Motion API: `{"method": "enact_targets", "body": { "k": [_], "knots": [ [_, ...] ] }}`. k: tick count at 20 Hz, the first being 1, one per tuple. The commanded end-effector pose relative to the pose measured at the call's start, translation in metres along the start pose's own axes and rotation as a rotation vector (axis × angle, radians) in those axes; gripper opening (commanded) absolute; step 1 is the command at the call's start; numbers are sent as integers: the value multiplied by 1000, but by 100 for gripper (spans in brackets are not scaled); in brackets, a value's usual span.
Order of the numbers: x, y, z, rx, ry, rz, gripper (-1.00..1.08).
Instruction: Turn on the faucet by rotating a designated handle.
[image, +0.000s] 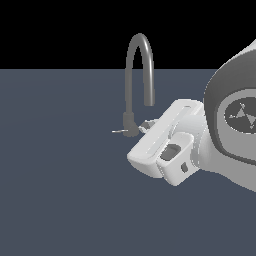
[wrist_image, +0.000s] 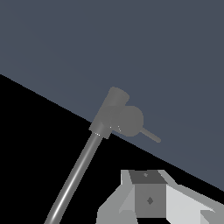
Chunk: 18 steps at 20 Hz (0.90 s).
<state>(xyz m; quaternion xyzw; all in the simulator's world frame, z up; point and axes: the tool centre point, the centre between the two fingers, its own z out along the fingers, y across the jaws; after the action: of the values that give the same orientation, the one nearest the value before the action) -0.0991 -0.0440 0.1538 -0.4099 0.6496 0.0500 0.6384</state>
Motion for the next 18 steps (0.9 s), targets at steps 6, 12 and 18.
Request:
{"method": "enact_targets", "body": {
  "k": [6, 12, 18],
  "knots": [
    [16, 13, 19, 106, -14, 114, -100],
    [26, 24, 36, 188, -27, 205, -100],
    [34, 34, 53, 268, -41, 296, -100]
  ]
}}
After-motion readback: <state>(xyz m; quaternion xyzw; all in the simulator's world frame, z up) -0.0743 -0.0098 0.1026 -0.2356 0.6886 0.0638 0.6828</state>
